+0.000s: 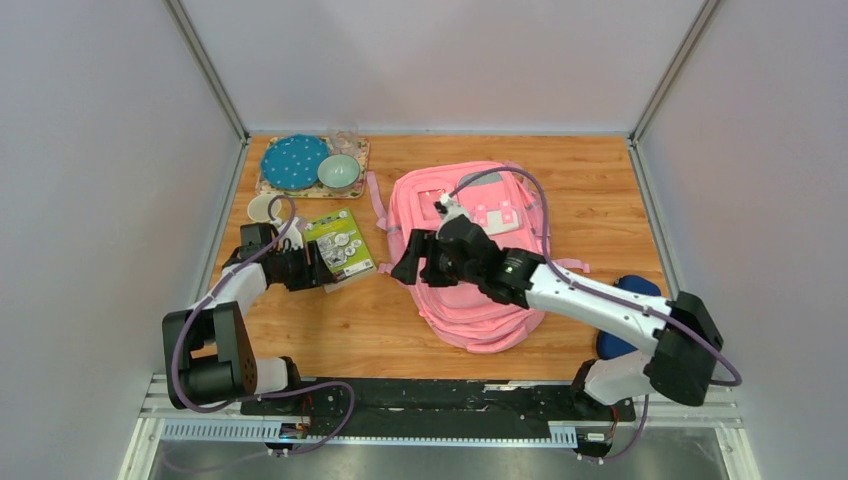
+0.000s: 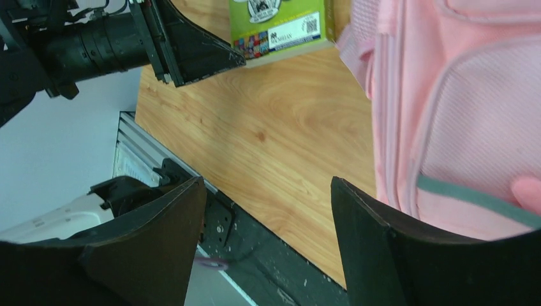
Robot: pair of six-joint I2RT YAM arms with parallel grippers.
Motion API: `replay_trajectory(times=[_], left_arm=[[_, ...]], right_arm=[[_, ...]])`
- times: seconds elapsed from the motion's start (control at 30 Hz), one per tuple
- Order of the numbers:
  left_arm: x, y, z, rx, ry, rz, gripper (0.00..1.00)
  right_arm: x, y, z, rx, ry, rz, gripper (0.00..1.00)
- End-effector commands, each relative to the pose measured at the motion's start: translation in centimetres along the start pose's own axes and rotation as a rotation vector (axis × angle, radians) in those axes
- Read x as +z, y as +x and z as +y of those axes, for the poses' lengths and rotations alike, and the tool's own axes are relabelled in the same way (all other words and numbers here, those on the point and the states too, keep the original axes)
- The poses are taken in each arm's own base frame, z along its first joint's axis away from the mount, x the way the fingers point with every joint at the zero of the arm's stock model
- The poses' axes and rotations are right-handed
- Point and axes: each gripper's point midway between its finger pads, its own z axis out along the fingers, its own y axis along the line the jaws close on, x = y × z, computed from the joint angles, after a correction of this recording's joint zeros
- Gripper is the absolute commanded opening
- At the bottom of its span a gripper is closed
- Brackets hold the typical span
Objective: Pack the student bag
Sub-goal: Pick up the book from the center of the board.
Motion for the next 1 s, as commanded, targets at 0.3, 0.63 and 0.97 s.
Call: replay_trajectory(times=[0.3,0.63,0.97], left_arm=[[0.0,-2.7,0.0,-0.137,-0.038,-0.170,0.63],[-0.9,-4.1,0.8,-0.124,-0.112,-0.274,0.85],[-0.4,-4.6,0.8,-0.166,-0.094,-0.299,0.85]], right_arm=[[11.8,-3.1,4.4,-0.111,0.025,0.026,0.74],[19.4,-4.6,1.2,-0.085,0.159,0.051,0.75],[22.9,-5.6,-0.1,-0.066,0.125,0.117,0.75]])
